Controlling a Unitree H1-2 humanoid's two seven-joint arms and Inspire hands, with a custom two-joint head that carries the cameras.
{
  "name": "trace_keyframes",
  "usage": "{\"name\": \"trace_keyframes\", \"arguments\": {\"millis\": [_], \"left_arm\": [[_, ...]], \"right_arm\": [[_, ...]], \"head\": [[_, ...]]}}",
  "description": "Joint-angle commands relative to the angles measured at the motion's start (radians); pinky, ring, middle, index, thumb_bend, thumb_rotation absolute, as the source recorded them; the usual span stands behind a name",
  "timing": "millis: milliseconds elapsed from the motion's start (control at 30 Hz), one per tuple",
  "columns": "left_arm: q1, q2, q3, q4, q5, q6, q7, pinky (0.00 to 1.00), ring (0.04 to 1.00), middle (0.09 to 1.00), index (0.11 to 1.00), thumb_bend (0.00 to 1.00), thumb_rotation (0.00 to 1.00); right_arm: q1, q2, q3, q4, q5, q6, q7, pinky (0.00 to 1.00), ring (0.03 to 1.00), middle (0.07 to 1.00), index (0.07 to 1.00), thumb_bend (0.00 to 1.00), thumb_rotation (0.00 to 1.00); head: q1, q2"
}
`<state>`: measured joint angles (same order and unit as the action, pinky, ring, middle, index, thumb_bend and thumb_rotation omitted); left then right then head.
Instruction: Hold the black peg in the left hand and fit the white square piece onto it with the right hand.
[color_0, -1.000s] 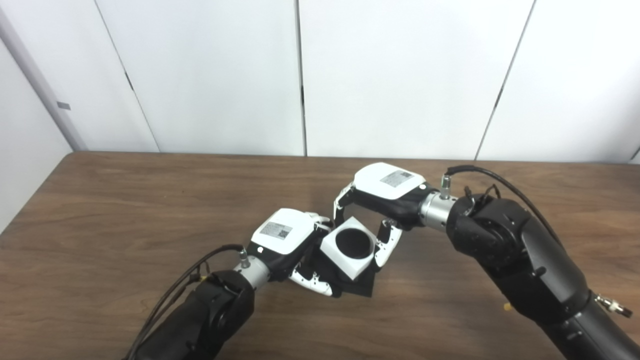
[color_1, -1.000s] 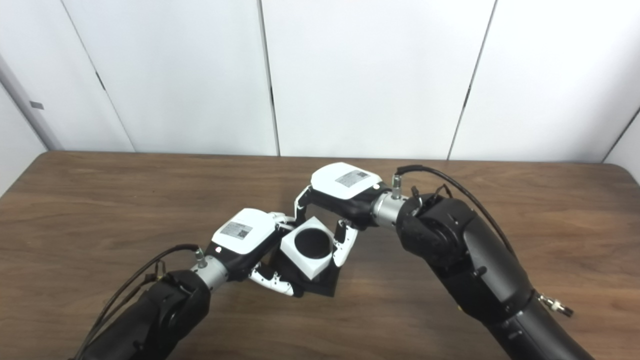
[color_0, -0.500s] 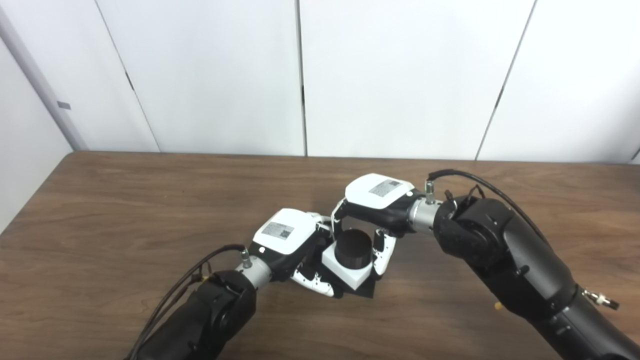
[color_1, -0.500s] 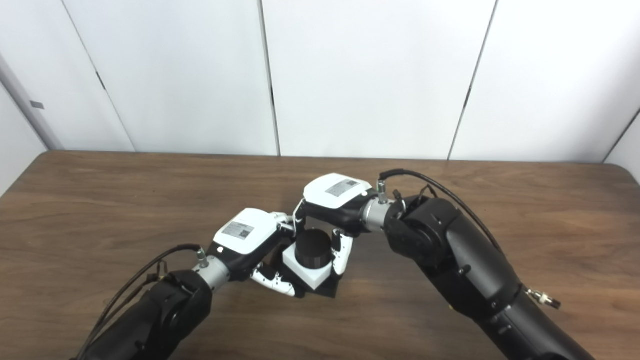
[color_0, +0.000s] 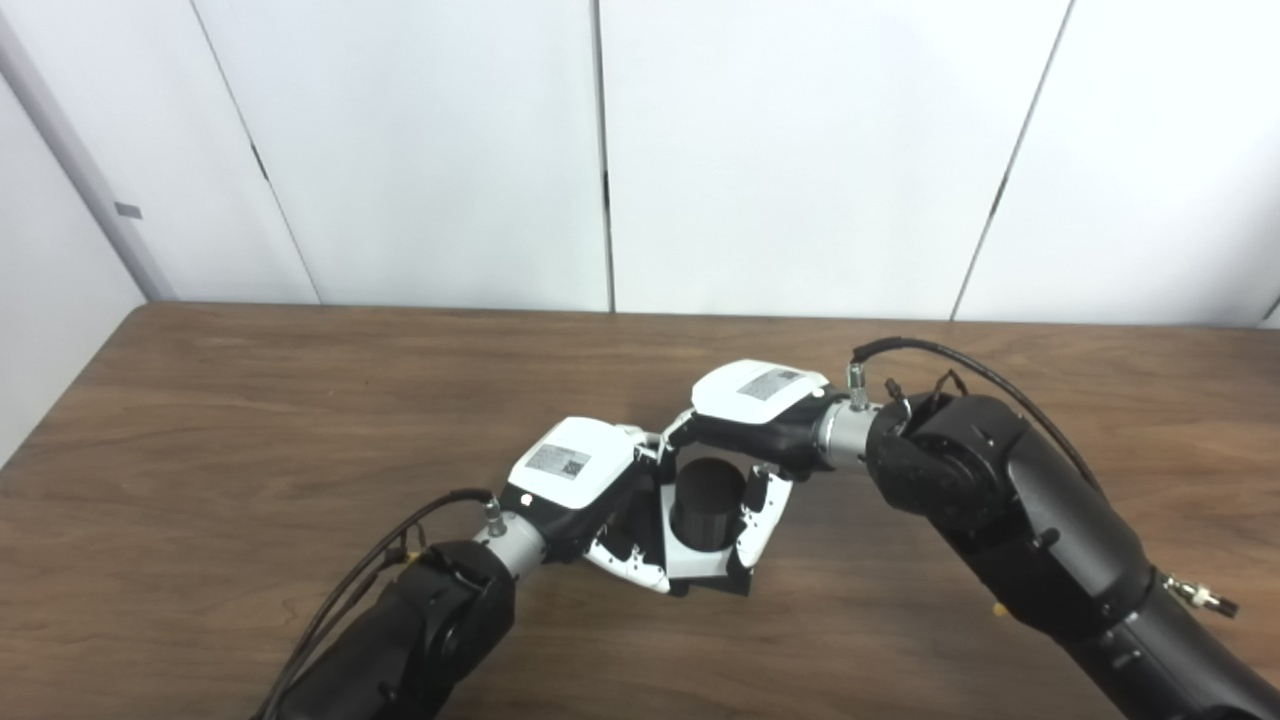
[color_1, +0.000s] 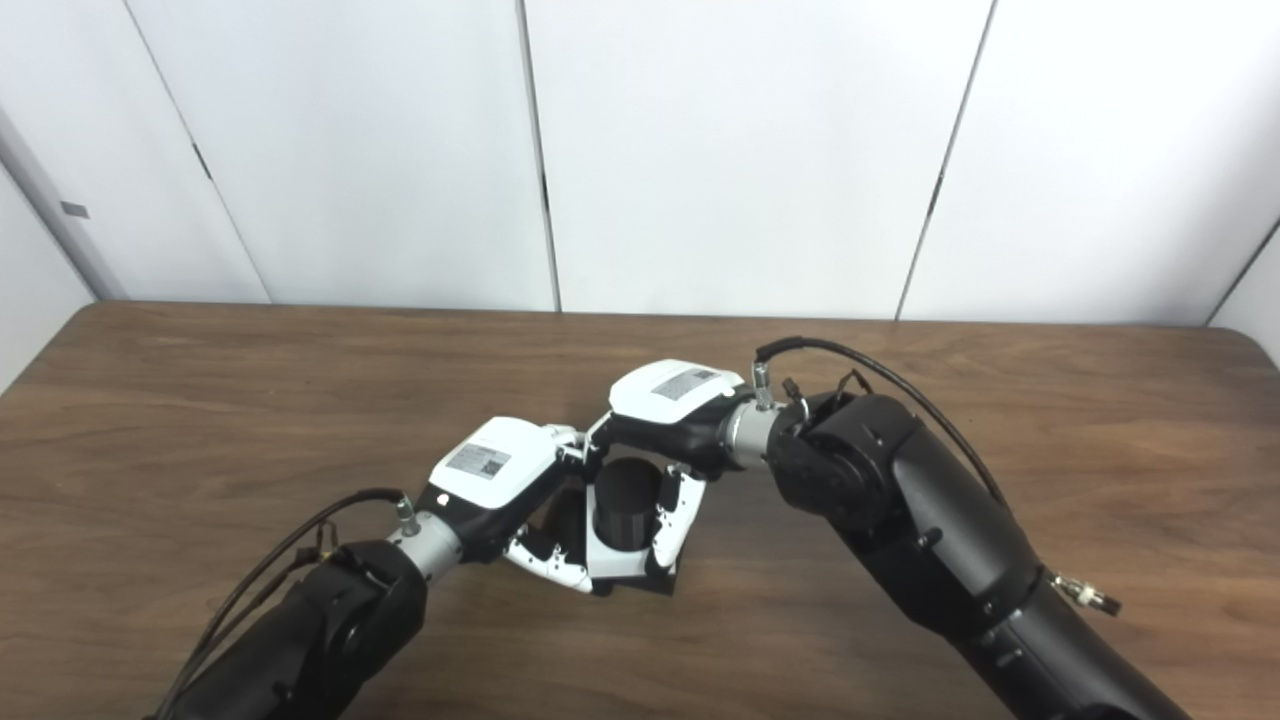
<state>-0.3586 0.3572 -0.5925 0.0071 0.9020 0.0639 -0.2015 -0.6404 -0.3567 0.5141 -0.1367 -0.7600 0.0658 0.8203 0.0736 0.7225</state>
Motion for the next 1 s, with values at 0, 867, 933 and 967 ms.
{"name": "trace_keyframes", "arguments": {"millis": [0, 867, 933, 967], "left_arm": [[0.035, -0.008, -0.053, 0.041, 0.03, -0.007, -0.088, 0.79, 0.869, 0.857, 0.493, 0.52, 0.07], [0.043, 0.013, -0.049, 0.031, 0.028, -0.017, -0.09, 0.8, 0.866, 0.861, 0.493, 0.52, 0.07], [0.043, 0.013, -0.047, 0.033, 0.026, -0.019, -0.086, 0.8, 0.866, 0.861, 0.493, 0.52, 0.07], [0.043, 0.013, -0.046, 0.034, 0.025, -0.02, -0.082, 0.79, 0.864, 0.858, 0.493, 0.52, 0.07]], "right_arm": [[-0.035, -0.011, -0.028, -0.029, 0.007, -0.01, -0.027, 0.81, 0.83, 0.809, 0.784, 0.96, 0.29], [0.056, -0.096, -0.312, -0.134, 0.103, 0.054, -0.171, 0.67, 0.789, 0.779, 0.711, 0.78, 0.17], [0.091, -0.082, -0.334, -0.133, 0.103, 0.07, -0.21, 0.65, 0.779, 0.776, 0.695, 0.76, 0.18], [0.113, -0.073, -0.349, -0.131, 0.105, 0.076, -0.237, 0.65, 0.771, 0.774, 0.691, 0.76, 0.17]], "head": [[0.0, 0.001], [-0.031, 0.003], [-0.031, 0.003], [-0.029, 0.004]]}}
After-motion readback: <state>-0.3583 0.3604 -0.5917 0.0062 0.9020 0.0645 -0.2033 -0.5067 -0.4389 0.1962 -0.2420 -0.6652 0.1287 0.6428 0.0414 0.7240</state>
